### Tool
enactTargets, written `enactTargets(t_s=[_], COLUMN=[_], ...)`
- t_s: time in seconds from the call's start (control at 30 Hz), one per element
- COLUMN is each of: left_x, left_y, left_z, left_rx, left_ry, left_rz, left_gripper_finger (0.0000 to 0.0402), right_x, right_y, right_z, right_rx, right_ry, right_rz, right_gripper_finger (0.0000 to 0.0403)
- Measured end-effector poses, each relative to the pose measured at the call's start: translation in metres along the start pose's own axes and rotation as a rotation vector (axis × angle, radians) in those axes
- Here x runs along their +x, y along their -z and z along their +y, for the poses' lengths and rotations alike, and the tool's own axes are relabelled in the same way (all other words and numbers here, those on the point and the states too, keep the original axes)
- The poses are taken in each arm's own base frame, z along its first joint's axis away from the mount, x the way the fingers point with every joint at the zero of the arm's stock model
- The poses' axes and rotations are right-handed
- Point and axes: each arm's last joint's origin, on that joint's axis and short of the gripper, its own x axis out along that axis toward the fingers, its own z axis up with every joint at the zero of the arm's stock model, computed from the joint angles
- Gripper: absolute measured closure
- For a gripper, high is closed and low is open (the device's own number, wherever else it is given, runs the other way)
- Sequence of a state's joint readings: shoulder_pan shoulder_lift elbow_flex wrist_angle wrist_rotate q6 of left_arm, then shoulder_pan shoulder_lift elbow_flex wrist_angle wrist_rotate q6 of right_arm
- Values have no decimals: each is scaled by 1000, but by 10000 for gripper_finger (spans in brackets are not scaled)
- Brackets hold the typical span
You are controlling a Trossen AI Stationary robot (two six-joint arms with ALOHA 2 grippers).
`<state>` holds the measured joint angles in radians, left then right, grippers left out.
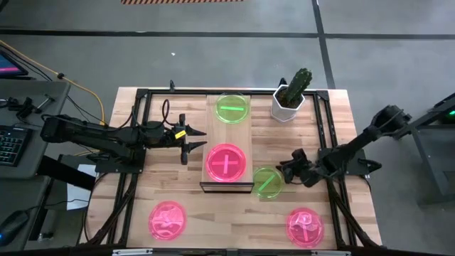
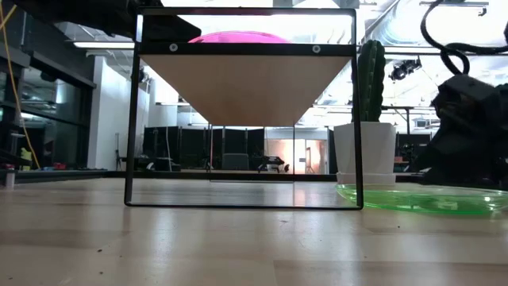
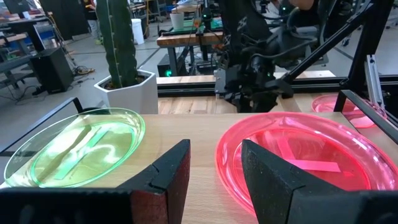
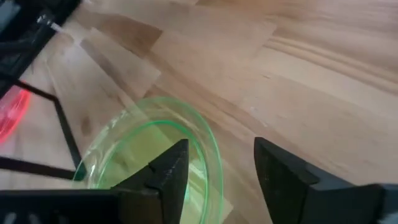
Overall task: Place and stack plates onto a shelf
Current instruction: Stack the green plate on top of the green plate on the shelf
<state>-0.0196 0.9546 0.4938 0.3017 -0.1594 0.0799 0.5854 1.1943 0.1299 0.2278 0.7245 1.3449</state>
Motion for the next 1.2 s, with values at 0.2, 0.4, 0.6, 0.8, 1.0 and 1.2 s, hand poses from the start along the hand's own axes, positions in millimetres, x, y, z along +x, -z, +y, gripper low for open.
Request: enactTargets(t_s=[0.2,0.4,0.6,0.8,1.0,1.2], left_x=[0,0,0,0,0,0], left_y=[0,0,0,0,0,0], left_z=[0,0,0,0,0,0], left_rx=[0,0,0,2,3,2], left_ry=[0,0,0,0,-1,0], left_rz=[0,0,0,0,-1,-1], left_gripper_finger=[266,266,266,266,266,266], right_x=[8,18,32,38,35,15], right_y=[13,21,31,35,34,21], right_z=[-5,15,32,33,24,15], right_rx=[1,-24,-89,-119,-127,-28], right_ry=[47,40,110,139,161,40], right_rz=[-19,-21,-22,-41,-32,94], right_gripper_finger=[236,236,236,273,390,401])
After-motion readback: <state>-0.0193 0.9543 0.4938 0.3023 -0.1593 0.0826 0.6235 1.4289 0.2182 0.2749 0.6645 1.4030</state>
